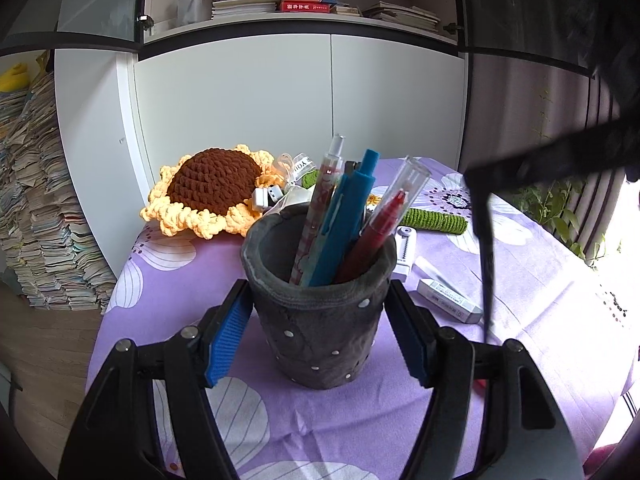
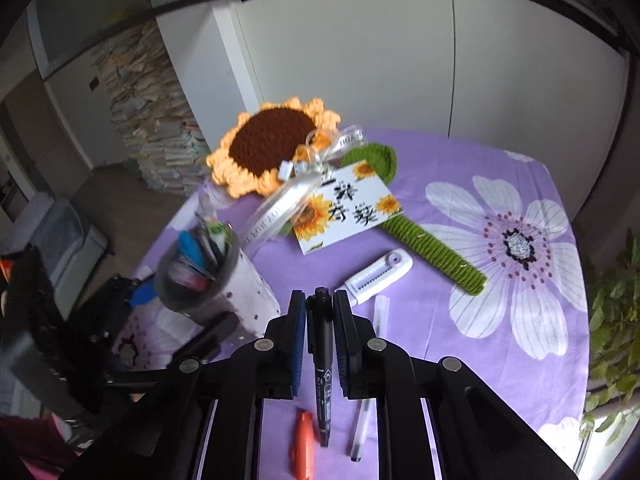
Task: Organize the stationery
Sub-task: 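Carry the black marker with the right gripper and insert it into the cup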
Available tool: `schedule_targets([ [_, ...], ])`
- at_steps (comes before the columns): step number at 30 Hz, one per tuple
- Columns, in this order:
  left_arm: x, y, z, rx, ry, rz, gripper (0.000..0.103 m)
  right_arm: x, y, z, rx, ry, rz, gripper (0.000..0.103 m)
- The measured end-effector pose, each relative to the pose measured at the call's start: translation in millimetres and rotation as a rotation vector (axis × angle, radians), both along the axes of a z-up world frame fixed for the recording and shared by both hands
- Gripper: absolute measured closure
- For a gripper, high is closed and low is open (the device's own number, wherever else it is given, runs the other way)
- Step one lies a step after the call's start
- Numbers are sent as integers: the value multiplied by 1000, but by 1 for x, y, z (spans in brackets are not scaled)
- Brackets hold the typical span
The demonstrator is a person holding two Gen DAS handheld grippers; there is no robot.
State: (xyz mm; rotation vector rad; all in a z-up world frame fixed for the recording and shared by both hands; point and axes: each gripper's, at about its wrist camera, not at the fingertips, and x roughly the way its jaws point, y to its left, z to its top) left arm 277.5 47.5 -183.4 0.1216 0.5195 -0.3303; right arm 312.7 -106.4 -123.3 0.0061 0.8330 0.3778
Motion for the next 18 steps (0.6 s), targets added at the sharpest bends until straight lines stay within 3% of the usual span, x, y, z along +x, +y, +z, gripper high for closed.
schedule_targets([
  [9,-1,0,0,2,0,1,36,-41,12,89,112,-282,-5,92],
  [18,0,0,0,1,4,0,35,-49,37,119,130,-370,77,92],
])
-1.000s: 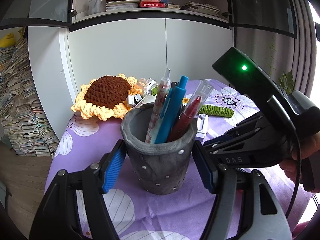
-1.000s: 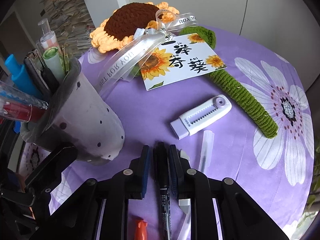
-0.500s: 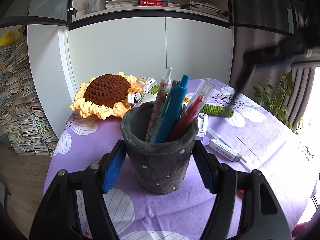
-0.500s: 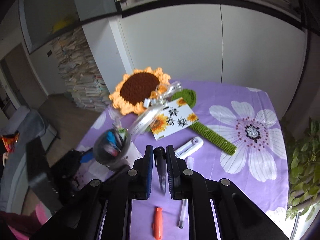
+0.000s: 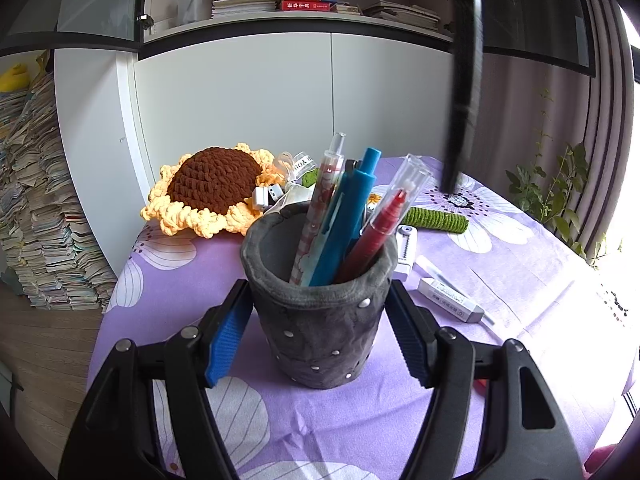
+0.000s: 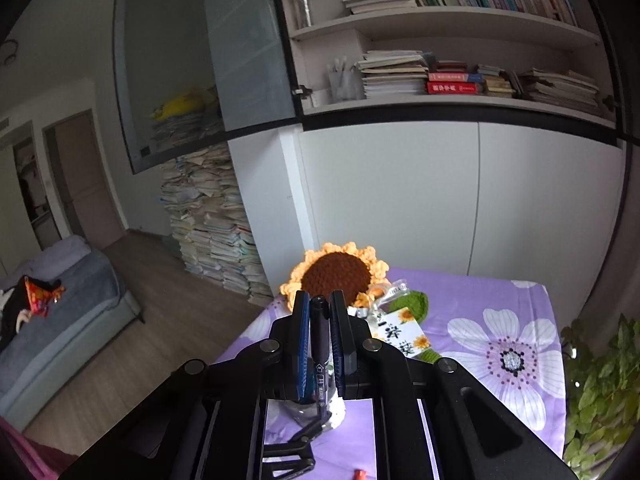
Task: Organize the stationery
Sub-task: 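Carry the black marker with the right gripper and insert it into the cup, then grasp the clear pen on the table with the right gripper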
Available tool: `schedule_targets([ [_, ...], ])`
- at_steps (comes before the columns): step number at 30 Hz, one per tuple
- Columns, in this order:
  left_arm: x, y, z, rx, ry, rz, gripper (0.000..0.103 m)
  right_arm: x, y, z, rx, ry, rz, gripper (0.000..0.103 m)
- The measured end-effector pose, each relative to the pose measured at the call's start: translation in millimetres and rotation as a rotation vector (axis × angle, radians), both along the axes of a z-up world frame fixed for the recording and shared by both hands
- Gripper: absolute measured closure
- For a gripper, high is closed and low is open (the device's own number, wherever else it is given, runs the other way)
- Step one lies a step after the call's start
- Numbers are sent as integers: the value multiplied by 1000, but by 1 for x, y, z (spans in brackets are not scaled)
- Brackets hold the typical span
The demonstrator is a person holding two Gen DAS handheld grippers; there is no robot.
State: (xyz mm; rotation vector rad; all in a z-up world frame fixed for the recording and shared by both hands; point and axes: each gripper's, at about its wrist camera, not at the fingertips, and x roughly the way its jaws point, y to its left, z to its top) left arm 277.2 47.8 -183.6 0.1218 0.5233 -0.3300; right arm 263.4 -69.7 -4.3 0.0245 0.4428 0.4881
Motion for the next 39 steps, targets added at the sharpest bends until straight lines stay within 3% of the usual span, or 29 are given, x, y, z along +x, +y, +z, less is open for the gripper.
schedule_targets([
  [6,0,0,-1,-1,3,0,35,4,13,0,2,-6,42,92],
  [20,0,0,0,-1,4,0,35,35,24,-71,-42,197,85,92],
  [24,1,0,0,-1,4,0,35,35,17,-83,-37,256,81,92],
  [31,1,0,0,-1,4,0,35,32,-25,-82,3,264,-23,92],
  [35,1,0,0,-1,4,0,35,67,-55,-119,-38,449,-175,92],
  [39,2,1,-1,-1,4,0,35,102,-72,-176,-39,637,-218,92],
])
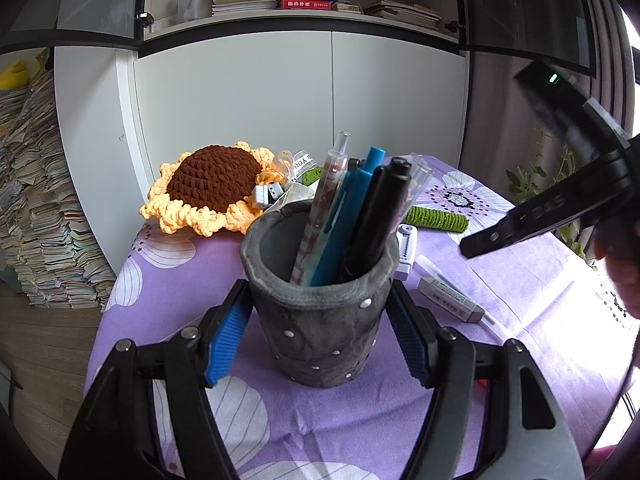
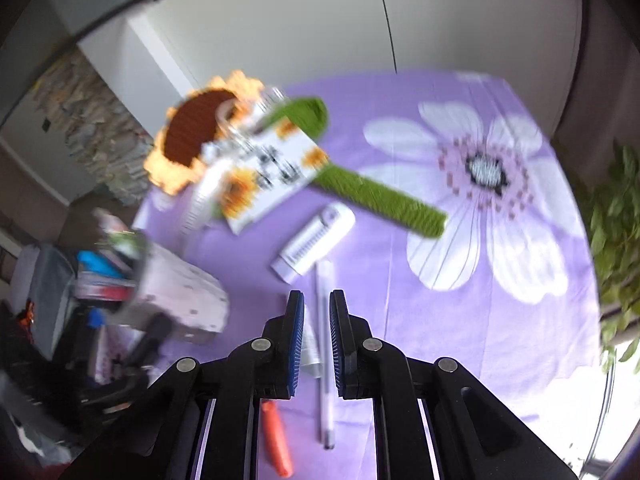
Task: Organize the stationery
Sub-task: 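Grasp the clear pen on the table with the right gripper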
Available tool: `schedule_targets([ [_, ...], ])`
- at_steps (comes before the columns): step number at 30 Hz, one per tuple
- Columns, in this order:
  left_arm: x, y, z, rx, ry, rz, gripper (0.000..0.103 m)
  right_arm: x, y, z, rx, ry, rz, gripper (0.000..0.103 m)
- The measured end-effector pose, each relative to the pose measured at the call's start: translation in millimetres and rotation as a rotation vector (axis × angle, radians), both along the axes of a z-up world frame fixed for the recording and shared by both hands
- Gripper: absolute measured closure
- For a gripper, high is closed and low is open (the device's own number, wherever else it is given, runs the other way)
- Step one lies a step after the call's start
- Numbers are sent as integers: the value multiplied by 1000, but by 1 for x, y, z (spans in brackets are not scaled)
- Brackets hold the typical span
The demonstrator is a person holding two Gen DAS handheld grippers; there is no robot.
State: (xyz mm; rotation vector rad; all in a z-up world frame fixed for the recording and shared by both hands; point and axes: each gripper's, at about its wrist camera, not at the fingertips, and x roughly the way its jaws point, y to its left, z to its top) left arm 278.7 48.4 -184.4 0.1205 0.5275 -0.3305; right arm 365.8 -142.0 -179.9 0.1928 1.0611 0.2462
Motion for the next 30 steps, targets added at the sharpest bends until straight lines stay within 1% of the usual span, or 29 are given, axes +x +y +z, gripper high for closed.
schedule_targets([
  [2,0,0,0,0,3,0,35,9,-3,-14,20,35,-3,92],
  [4,1,0,-2,-2,7,-1,35,17,-2,-21,17,55,2,90],
  [5,1,0,-2,-2,9,-1,35,20,0,-23,9,64,10,88],
  [7,2,1,-2,-3,10,-2,35,24,4,-25,-4,77,18,76],
  [8,2,0,-2,-3,11,-2,35,26,5,-26,-5,78,21,76],
  [11,3,1,-2,-6,17,-3,34,32,14,-27,-16,79,38,75],
  [15,4,1,-2,-9,20,-3,34,40,23,-35,-63,101,50,75],
  [17,4,1,-2,-9,21,-3,34,40,26,-35,-81,89,54,75],
  [18,4,1,-2,-9,21,-3,34,40,28,-35,-90,84,57,77],
  [19,4,1,-2,-9,20,-3,34,40,29,-35,-105,79,56,90],
  [21,4,1,-2,-9,20,-3,34,37,30,-35,-134,69,55,90],
  [23,4,1,-2,-8,21,-3,34,30,28,-32,-115,63,49,90],
  [25,4,1,-2,-8,21,-3,34,19,20,-22,-94,37,38,90],
  [27,4,1,-2,-8,21,-3,34,5,13,-7,-75,2,32,90],
  [30,4,1,-2,-8,21,-3,34,-21,7,22,-65,-77,23,90],
])
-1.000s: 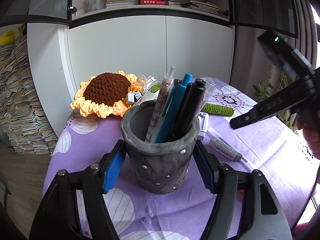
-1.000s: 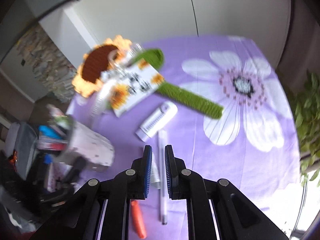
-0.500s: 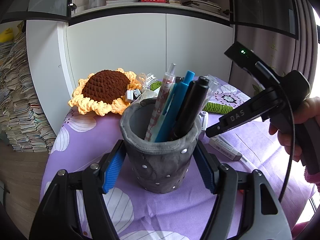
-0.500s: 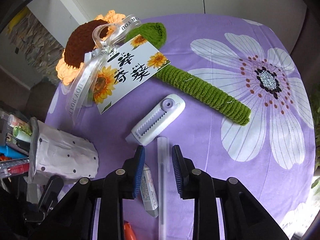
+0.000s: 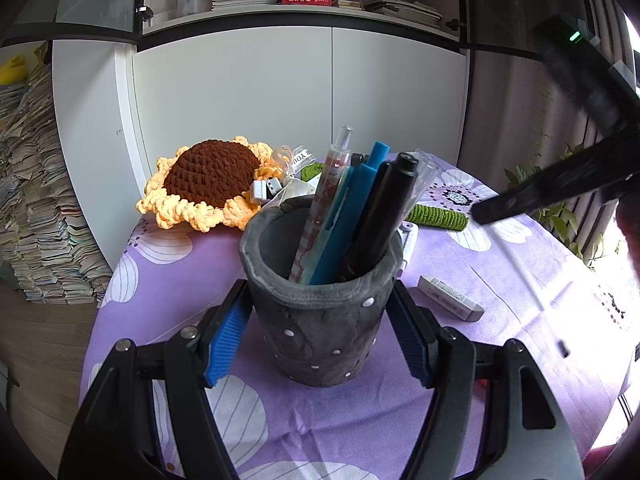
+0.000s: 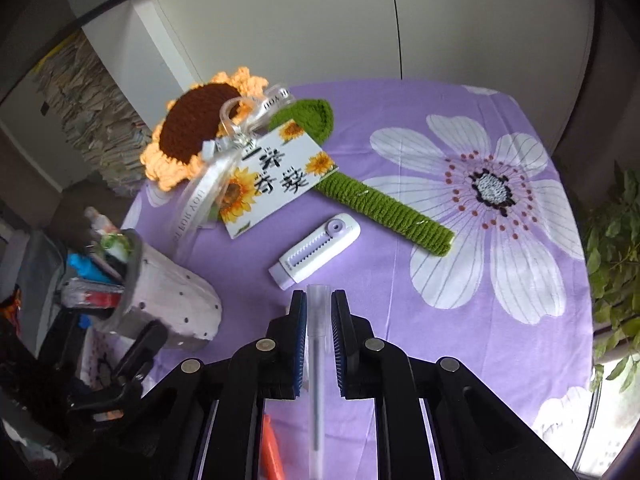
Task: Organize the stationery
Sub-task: 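Grasp the clear pen on the table with the right gripper, then lift the clear pen with the right gripper and lower it into the cup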
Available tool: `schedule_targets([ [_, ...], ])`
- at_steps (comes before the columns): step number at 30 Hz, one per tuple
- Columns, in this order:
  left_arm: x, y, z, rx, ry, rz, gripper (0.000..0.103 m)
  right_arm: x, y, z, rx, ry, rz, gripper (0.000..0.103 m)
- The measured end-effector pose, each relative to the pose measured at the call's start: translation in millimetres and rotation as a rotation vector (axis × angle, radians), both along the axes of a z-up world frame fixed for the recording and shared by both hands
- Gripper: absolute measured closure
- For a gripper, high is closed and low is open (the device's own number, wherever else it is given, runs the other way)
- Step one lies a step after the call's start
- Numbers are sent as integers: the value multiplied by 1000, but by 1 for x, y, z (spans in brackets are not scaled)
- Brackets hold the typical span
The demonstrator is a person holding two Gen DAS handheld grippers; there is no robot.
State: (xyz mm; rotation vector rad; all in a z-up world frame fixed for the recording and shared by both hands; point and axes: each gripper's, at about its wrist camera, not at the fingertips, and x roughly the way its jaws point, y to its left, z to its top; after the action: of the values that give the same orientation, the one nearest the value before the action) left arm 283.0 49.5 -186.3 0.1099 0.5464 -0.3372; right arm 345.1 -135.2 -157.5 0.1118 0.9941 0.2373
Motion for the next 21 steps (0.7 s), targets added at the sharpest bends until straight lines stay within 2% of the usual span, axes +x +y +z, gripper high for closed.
schedule_targets([
  [7,0,0,0,0,0,0,34,-54,7,78,80,-210,50,90],
  [11,0,0,1,3,-3,2,34,-65,29,121,161,-361,121,90],
  [15,-1,0,1,5,-4,3,34,-57,60,139,207,-447,197,90],
  [21,-1,0,1,1,-1,0,34,-33,89,144,262,-558,254,90],
])
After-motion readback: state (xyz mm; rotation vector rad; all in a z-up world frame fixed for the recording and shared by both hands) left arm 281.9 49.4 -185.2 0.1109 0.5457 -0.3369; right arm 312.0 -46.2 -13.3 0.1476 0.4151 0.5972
